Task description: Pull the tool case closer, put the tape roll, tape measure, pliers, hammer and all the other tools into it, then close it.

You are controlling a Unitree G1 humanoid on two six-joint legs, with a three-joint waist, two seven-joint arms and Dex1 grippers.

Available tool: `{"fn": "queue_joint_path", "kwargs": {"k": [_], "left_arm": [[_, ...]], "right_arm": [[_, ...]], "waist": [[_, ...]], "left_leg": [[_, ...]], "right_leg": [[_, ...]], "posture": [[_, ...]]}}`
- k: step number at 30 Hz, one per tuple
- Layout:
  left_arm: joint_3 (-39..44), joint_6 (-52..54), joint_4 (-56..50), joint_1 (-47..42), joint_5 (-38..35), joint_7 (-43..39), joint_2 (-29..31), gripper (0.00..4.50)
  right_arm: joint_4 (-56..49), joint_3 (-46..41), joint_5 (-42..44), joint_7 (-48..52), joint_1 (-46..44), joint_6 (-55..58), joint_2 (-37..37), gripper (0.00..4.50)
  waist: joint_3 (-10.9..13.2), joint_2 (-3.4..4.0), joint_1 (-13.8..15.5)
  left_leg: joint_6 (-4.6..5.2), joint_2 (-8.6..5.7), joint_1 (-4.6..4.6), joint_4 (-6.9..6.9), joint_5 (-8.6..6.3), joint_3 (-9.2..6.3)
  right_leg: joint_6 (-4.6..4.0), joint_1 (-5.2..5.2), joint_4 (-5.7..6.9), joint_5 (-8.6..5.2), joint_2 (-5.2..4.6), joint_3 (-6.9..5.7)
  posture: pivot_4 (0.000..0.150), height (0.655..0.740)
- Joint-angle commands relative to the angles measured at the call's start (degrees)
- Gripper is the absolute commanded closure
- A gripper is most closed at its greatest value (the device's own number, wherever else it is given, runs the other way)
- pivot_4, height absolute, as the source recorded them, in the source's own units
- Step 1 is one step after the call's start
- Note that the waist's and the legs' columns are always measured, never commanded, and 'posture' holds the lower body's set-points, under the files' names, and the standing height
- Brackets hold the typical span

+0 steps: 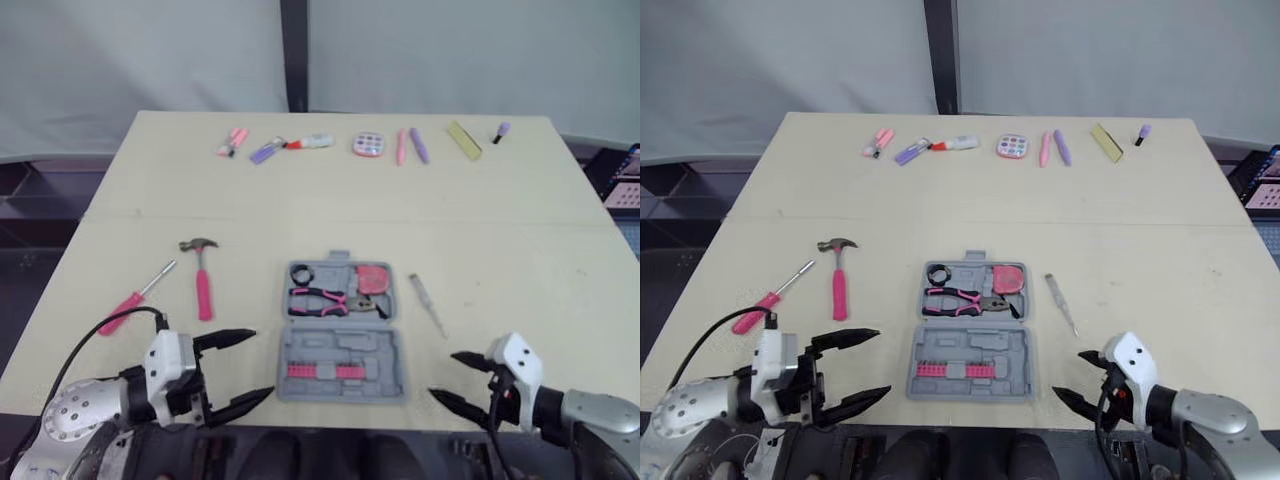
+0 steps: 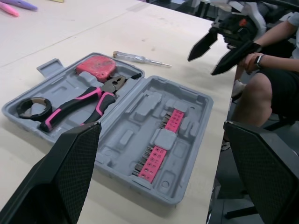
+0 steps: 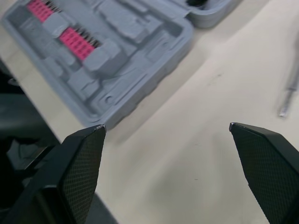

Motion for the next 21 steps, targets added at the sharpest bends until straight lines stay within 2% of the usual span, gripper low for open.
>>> {"fn": "queue_joint_path", "kwargs": {"k": [1,5,9,12,18,21], "left_arm": [[-0.9,0.9,-0.2,-2.7,-1.3,-0.2,0.5,0.0],[-1.1,3.0,0.5,-5.8,-1.8,1.7,0.0,0.0],[-0.9,4.7,0.9,-6.8,-2.2,3.1,-0.5,0.0],[-0.9,5.2,1.8,-7.1,-1.9,3.5,-0.7,0.0],[-0.7,4.5,3.3,-7.1,-1.0,3.8,-1.0,0.0],[-0.5,3.4,3.9,-6.6,-0.2,4.1,-1.5,0.0]], "right_arm": [[-3.0,-2.6,0.4,-3.8,0.0,0.2,1.6,0.03],[-5.3,-5.0,-0.6,-11.8,-1.8,3.9,4.7,0.03],[-7.2,-3.5,-2.4,-17.8,-4.1,7.9,6.9,0.03],[-5.8,-1.5,-4.0,-23.4,-8.0,11.6,10.0,0.03],[-2.3,0.2,-2.8,-27.5,-15.1,17.4,14.0,0.03],[2.4,3.7,-5.7,-30.2,-20.6,18.2,15.8,0.03]], "waist": [[0.0,0.01,0.0],[0.0,0.01,0.1],[0.0,0.04,-0.1],[0.0,0.06,-0.4],[0.0,0.14,-0.6],[0.0,0.15,-1.2]], "left_leg": [[0.0,-0.01,0.0,0.02,0.0,0.0],[0.0,-0.05,-0.01,0.03,0.0,-0.05],[0.0,-0.03,0.0,-0.01,0.0,-0.04],[-0.02,0.01,0.0,-0.02,0.01,-0.03],[-0.04,-0.03,-0.01,-0.02,0.02,-0.05],[-0.04,-0.05,0.01,-0.01,0.02,-0.05]], "right_leg": [[0.0,0.0,0.01,0.0,0.0,0.01],[0.0,0.0,0.07,0.0,-0.04,0.04],[0.0,-0.05,0.08,0.0,-0.01,0.08],[0.0,-0.08,0.1,0.0,0.03,0.11],[0.0,-0.13,0.17,0.0,0.0,0.28],[0.0,-0.14,0.23,0.0,-0.01,0.47]], "posture": [[0.15,0.74],[0.15,0.74],[0.15,0.74],[0.15,0.74],[0.15,0.74],[0.15,0.74]]}}
